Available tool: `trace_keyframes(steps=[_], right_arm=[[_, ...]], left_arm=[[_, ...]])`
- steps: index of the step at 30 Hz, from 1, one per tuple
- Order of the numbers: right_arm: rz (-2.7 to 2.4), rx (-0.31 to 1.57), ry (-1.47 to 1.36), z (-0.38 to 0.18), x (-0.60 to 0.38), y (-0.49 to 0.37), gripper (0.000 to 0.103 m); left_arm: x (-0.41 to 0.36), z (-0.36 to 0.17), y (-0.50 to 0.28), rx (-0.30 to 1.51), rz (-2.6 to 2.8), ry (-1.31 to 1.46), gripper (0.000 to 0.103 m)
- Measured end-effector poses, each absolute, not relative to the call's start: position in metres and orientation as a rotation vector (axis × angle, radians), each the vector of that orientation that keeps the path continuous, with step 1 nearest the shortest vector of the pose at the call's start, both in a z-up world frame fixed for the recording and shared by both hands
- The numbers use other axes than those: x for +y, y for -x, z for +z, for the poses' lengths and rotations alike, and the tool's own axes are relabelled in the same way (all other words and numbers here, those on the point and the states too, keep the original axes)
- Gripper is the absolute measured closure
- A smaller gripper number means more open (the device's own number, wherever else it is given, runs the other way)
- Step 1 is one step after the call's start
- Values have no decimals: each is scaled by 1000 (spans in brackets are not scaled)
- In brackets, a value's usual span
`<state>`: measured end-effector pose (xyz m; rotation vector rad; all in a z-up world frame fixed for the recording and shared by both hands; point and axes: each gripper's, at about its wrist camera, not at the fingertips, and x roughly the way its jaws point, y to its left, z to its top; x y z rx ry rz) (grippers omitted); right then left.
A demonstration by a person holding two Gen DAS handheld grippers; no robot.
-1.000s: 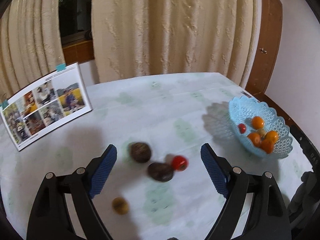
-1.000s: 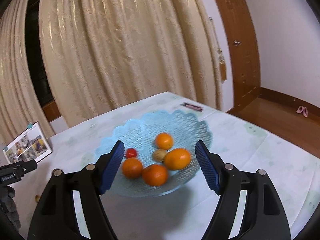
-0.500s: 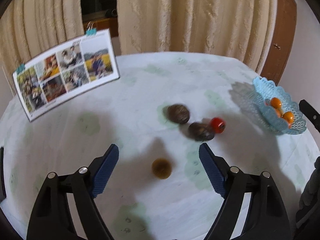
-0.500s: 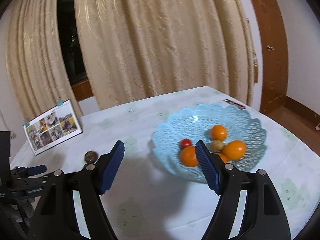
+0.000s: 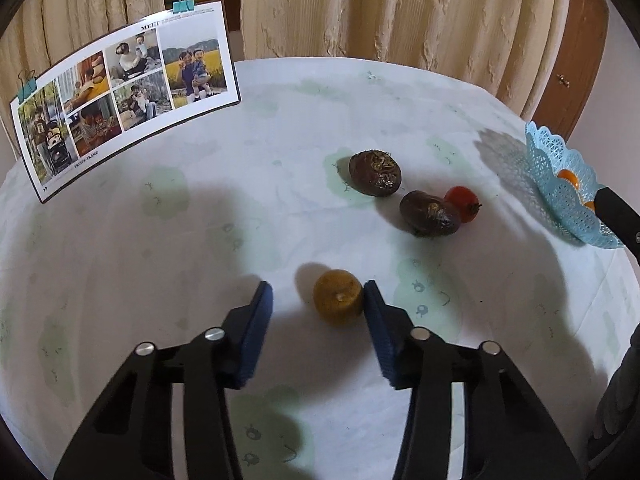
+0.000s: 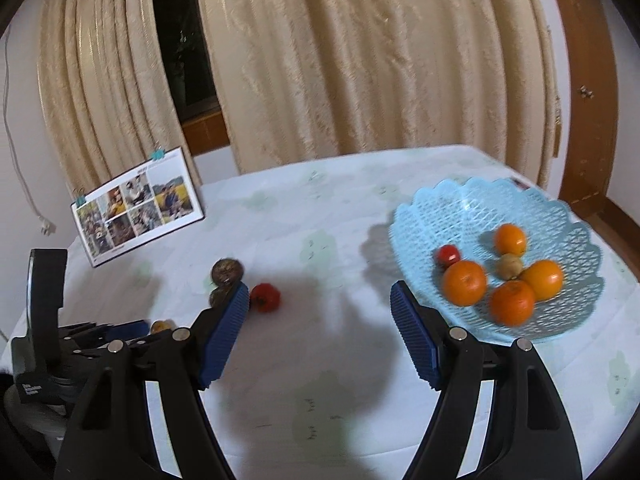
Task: Organize fruits
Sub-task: 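Move the left tool to the small yellow-brown fruit and grasp it, then grasp the dark brown round fruit with the right tool while the left tool holds its fruit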
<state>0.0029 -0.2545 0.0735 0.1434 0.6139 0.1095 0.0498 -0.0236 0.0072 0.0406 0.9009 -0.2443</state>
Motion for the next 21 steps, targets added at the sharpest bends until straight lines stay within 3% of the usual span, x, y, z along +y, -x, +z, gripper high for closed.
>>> trace_keyframes(steps=[4,15,21], right_arm=[[167,656,-140,71,-242,-13,28],[296,758,-121,55,-203,-44,28],[360,796,-70,46,-178,-59,43]], left_arm=[[-25,8,-49,899,-272,-32,77],[-18,31,-42,841,-242,-22,77],[-11,40,-39,812,-224,-18,77]])
